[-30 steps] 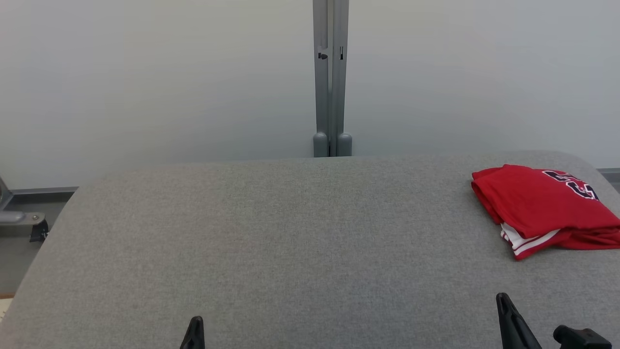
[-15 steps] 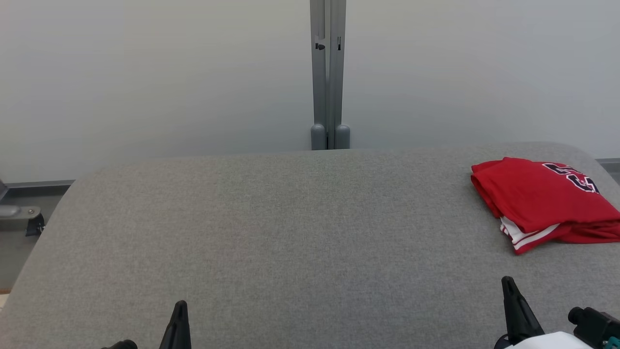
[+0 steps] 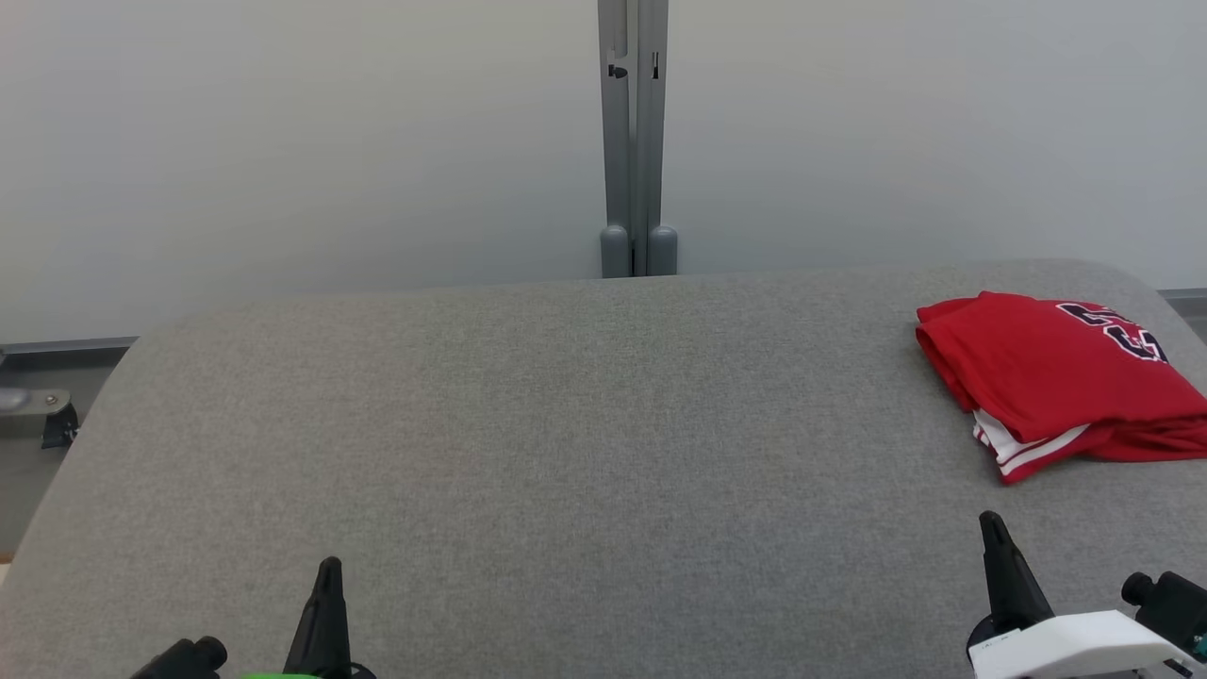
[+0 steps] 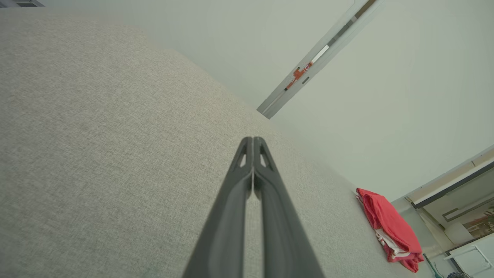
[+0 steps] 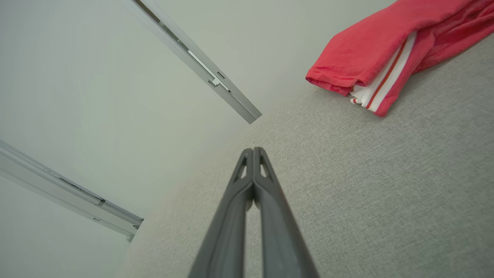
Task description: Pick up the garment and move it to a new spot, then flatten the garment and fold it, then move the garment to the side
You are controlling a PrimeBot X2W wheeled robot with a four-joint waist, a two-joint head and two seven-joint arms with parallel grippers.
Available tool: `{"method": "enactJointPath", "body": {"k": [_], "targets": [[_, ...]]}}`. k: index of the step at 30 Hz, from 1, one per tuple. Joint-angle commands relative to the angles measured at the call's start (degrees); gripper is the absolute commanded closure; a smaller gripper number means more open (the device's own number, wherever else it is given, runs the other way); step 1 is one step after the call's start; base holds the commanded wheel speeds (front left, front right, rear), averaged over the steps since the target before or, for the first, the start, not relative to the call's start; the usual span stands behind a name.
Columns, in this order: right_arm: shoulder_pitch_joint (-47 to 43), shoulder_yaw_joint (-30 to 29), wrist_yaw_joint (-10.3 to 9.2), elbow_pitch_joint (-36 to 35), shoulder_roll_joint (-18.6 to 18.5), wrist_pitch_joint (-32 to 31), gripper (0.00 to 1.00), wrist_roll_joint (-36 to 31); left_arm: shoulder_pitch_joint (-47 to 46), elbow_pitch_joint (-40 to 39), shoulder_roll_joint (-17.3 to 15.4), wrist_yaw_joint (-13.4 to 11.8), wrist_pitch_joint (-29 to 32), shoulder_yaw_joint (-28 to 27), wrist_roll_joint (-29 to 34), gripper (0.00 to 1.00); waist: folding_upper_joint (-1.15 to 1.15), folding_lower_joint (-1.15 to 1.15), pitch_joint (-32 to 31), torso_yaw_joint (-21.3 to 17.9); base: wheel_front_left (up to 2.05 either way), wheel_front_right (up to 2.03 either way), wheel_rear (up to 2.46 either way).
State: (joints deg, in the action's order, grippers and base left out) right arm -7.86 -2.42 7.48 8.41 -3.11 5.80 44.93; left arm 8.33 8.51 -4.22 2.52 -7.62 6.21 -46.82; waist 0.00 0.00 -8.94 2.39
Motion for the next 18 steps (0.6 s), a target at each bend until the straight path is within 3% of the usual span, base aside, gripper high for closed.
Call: {"method": "enactJointPath", "body": {"k": [1, 18], "targets": [[1.9, -0.3, 0.01, -0.3, -0.2, -0.5, 1.00, 2.1, -2.2, -0.4, -0.4, 0.3, 0.4, -0.5, -2.2, 1.00, 0.00, 0.00, 0.2, -0.1, 0.00, 0.00, 0.00], [5.2, -1.4, 0.02, 1.2, -0.1, -3.7, 1.00, 13.9, -5.5, 1.0, -0.6, 1.6, 3.3, -2.9, -14.2, 1.00, 0.00, 0.00, 1.9, -0.5, 0.00, 0.00, 0.00]]}}
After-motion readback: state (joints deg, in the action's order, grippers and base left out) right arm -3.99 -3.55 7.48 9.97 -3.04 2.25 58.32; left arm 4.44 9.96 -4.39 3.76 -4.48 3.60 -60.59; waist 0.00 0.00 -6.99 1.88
